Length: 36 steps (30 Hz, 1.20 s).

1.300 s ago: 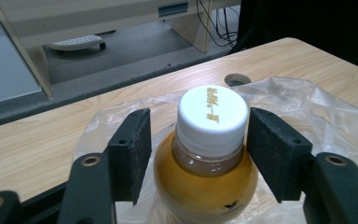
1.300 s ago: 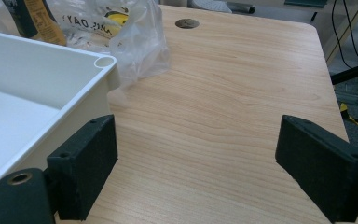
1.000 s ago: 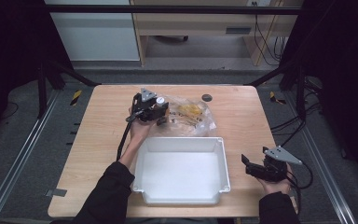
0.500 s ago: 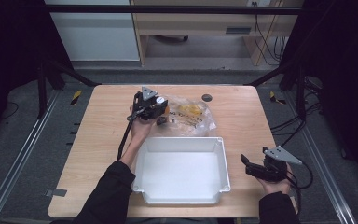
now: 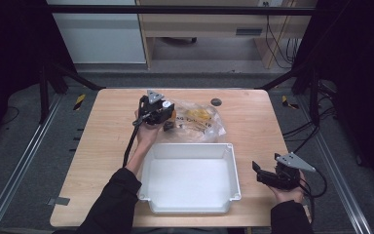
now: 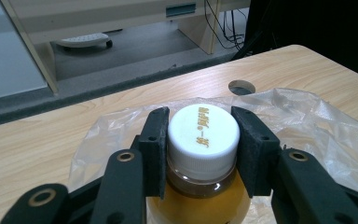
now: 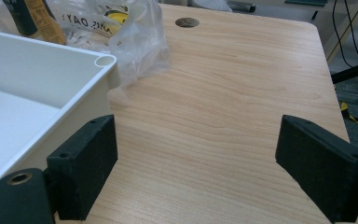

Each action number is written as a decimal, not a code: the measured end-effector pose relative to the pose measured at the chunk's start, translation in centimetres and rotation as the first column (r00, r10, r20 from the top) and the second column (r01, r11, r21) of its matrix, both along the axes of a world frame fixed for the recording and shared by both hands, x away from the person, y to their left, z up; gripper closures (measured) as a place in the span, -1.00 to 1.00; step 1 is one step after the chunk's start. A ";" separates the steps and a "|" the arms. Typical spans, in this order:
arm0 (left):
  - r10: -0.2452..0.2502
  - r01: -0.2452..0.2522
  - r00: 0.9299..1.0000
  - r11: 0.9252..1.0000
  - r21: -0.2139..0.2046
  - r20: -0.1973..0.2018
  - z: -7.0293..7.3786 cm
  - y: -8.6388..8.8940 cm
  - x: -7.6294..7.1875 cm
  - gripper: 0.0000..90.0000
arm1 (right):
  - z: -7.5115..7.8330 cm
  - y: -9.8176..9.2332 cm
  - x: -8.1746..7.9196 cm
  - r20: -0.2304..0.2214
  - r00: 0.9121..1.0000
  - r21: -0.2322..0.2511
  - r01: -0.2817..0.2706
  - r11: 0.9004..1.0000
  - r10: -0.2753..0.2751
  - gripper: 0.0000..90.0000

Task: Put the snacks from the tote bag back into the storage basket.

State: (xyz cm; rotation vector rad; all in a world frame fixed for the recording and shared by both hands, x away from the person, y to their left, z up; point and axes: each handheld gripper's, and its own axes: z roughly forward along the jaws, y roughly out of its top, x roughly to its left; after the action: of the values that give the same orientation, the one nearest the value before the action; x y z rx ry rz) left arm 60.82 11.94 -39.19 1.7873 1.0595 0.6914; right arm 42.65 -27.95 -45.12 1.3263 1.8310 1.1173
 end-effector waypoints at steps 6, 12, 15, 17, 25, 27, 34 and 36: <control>-0.006 0.006 1.000 1.000 0.014 0.021 1.0 0.0 -0.7 0.31 | 0.0 0.0 0.0 0.001 1.000 -0.001 -0.001 1.000 0.001 -0.71; -0.012 0.012 0.999 1.000 -0.008 0.031 2.4 0.3 -1.6 0.31 | 0.0 0.0 -0.1 0.003 1.000 -0.002 0.002 1.000 -0.002 -0.71; -0.008 0.008 0.999 1.000 -0.010 0.040 3.1 0.5 -1.9 0.31 | 0.0 0.1 0.0 0.000 1.000 -0.003 0.002 1.000 -0.002 -0.71; -0.005 0.006 0.999 1.000 -0.011 0.048 3.7 0.5 -2.1 0.31 | 0.0 0.1 0.0 0.002 1.000 -0.002 0.003 1.000 -0.003 -0.71; -0.013 0.015 0.997 0.999 -0.028 0.075 5.8 0.8 -3.0 0.31 | 0.1 0.1 -0.1 0.005 1.000 -0.002 0.003 1.000 -0.003 -0.71; -0.015 0.017 0.997 0.999 -0.029 0.080 6.2 0.8 -3.2 0.31 | 0.1 0.1 -0.1 0.004 1.000 -0.002 0.004 1.000 -0.004 -0.71; -0.024 0.028 0.994 0.999 -0.035 0.102 7.5 0.6 -3.9 0.31 | 0.1 0.1 -0.1 0.004 1.000 -0.001 0.004 1.000 -0.004 -0.71; -0.029 0.034 0.994 0.999 -0.038 0.108 7.9 0.5 -4.1 0.31 | 0.1 0.1 -0.1 0.005 1.000 -0.001 0.004 1.000 -0.004 -0.71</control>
State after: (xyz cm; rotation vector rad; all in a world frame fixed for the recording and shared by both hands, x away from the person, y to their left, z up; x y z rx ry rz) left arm 56.68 12.47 -31.26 1.7100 0.9646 0.7340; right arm 42.55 -27.83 -45.02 1.3250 1.8238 1.1166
